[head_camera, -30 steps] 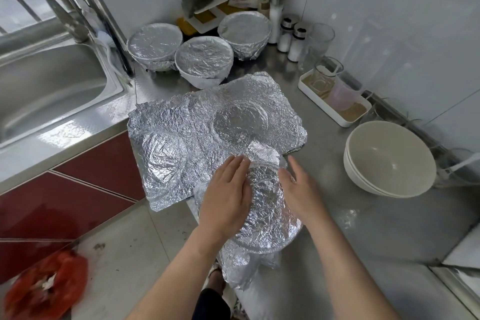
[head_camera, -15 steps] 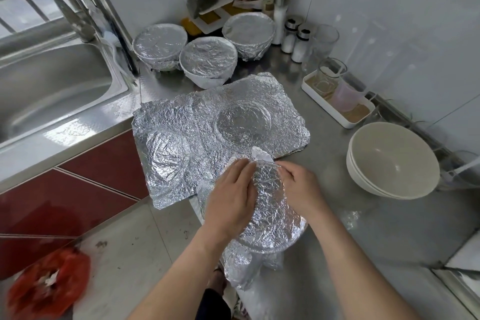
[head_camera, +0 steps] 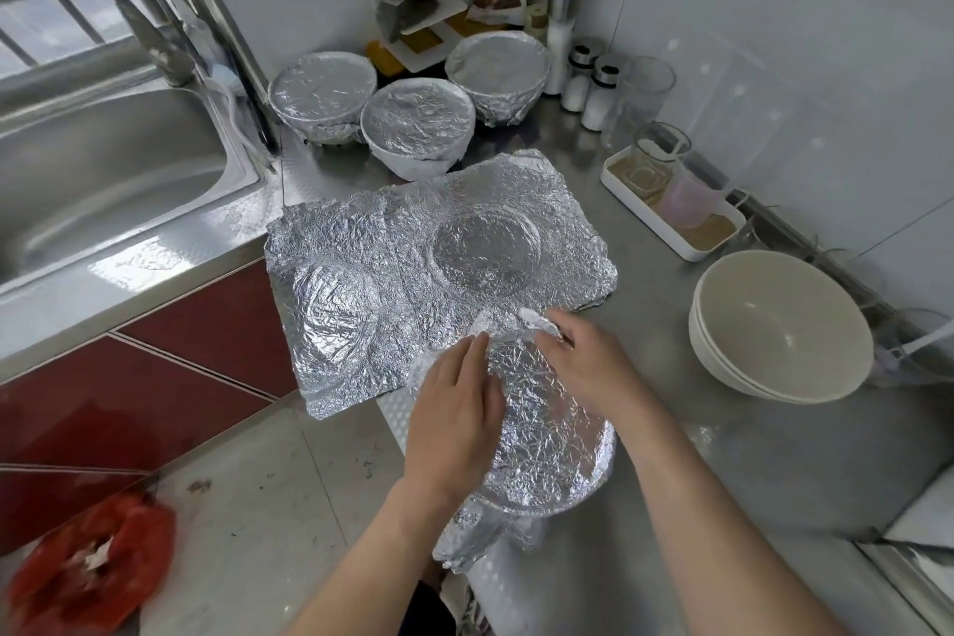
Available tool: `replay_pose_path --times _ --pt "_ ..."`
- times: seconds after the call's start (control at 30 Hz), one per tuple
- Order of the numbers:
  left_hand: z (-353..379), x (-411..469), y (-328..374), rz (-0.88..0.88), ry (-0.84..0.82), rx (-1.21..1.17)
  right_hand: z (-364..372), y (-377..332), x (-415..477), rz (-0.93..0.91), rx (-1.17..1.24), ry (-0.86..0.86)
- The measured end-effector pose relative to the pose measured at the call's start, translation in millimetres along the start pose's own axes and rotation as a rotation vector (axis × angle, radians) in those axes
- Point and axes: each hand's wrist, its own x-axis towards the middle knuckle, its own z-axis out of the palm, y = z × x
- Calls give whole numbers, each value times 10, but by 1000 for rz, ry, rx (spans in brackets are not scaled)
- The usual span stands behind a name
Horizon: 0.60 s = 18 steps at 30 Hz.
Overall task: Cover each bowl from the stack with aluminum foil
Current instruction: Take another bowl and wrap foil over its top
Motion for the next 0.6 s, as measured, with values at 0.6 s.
replay_pose_path --times 0.6 --pt "-80 -64 35 14 93 -33 80 346 -409 11 96 452"
